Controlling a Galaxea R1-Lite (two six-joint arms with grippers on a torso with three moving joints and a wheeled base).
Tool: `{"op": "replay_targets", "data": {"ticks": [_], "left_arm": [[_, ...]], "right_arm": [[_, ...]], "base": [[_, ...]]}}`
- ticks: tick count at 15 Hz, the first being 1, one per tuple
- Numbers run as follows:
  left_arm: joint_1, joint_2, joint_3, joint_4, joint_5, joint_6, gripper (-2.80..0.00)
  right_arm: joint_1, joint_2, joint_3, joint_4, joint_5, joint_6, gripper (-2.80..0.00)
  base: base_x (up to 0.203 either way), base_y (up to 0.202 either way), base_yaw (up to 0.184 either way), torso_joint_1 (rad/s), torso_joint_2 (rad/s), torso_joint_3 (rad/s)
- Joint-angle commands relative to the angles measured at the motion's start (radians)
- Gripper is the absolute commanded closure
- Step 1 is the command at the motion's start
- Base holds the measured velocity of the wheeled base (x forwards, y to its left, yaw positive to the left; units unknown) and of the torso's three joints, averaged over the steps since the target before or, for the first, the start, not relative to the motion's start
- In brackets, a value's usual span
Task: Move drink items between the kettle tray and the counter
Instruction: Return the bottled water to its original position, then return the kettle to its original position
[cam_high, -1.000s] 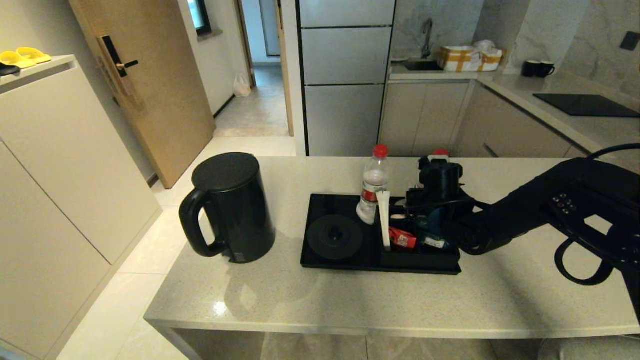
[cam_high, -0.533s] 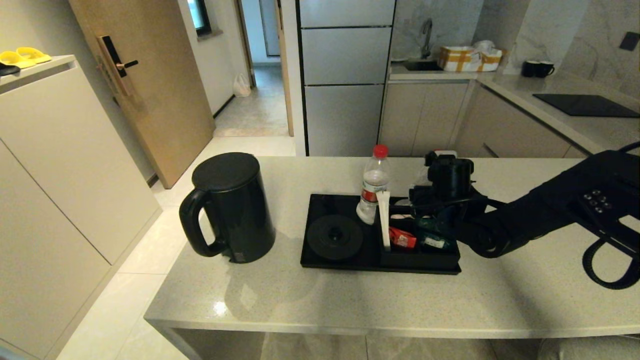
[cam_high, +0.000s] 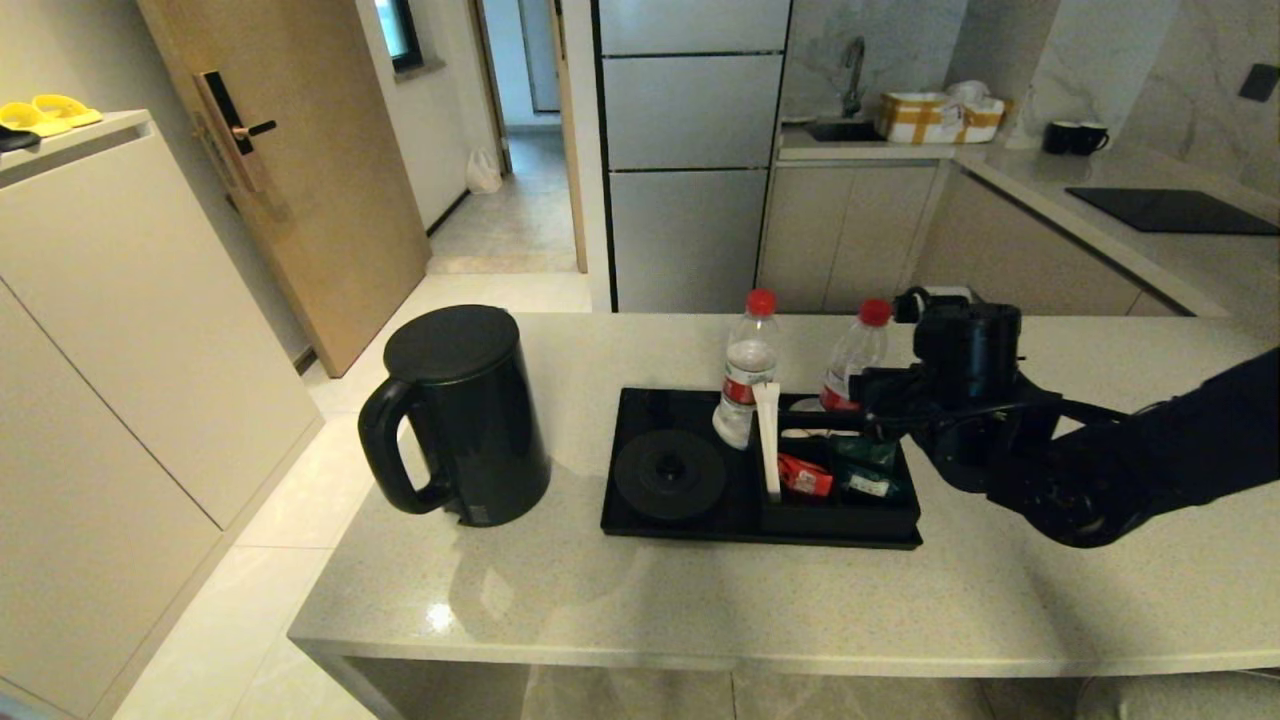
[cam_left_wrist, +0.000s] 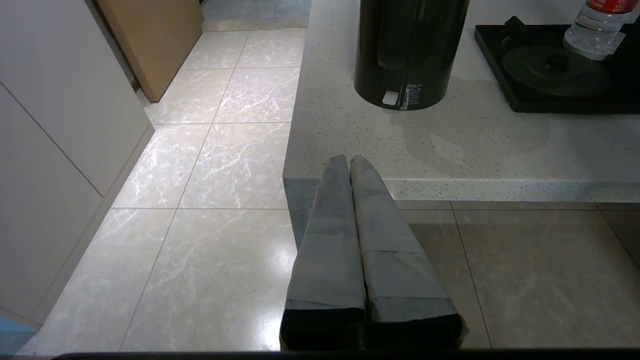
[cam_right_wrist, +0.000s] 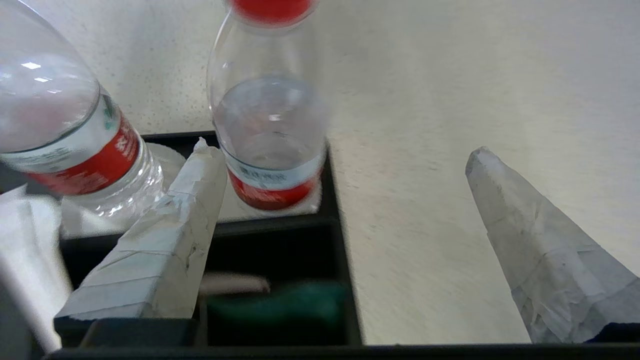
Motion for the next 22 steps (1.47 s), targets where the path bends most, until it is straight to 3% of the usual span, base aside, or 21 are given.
{"op": "replay_targets", "data": {"ticks": [1, 4, 5, 6, 8, 11, 13, 15, 22], "left_arm": [[0.000, 0.002, 0.002, 0.000, 0.000, 0.002, 0.00], [0.000, 0.002, 0.002, 0.000, 0.000, 0.000, 0.00], [0.000, 0.002, 0.002, 0.000, 0.000, 0.002, 0.00], [0.000, 0.002, 0.002, 0.000, 0.000, 0.002, 0.00], [0.000, 0.002, 0.002, 0.000, 0.000, 0.000, 0.00], [0.000, 0.002, 0.002, 0.000, 0.000, 0.000, 0.00], [0.000, 0.002, 0.002, 0.000, 0.000, 0.002, 0.00], [0.000, 0.002, 0.002, 0.000, 0.000, 0.001, 0.00], [0.000, 0.002, 0.002, 0.000, 0.000, 0.001, 0.00]], "right_arm": [[0.005, -0.147, 0.058, 0.018, -0.005, 0.001, -2.80], [0.009, -0.323, 0.088, 0.098, -0.008, -0.002, -2.80], [0.009, -0.393, 0.085, 0.164, -0.008, -0.005, -2.35], [0.009, -0.458, 0.075, 0.239, -0.007, -0.007, 0.00], [0.009, -0.571, 0.042, 0.396, -0.008, -0.009, 0.00], [0.013, -0.684, 0.028, 0.522, -0.039, -0.011, 0.00], [0.019, -0.770, 0.011, 0.615, -0.092, -0.012, 0.00], [0.003, -0.839, -0.035, 0.718, -0.209, -0.038, 0.00], [-0.361, -1.176, -0.048, 0.828, -0.284, -0.159, 0.00]], "base": [[0.000, 0.000, 0.000, 0.000, 0.00, 0.000], [0.000, 0.000, 0.000, 0.000, 0.00, 0.000], [0.000, 0.000, 0.000, 0.000, 0.00, 0.000], [0.000, 0.000, 0.000, 0.000, 0.00, 0.000], [0.000, 0.000, 0.000, 0.000, 0.00, 0.000], [0.000, 0.000, 0.000, 0.000, 0.00, 0.000], [0.000, 0.000, 0.000, 0.000, 0.00, 0.000], [0.000, 0.000, 0.000, 0.000, 0.00, 0.000], [0.000, 0.000, 0.000, 0.000, 0.00, 0.000]]}}
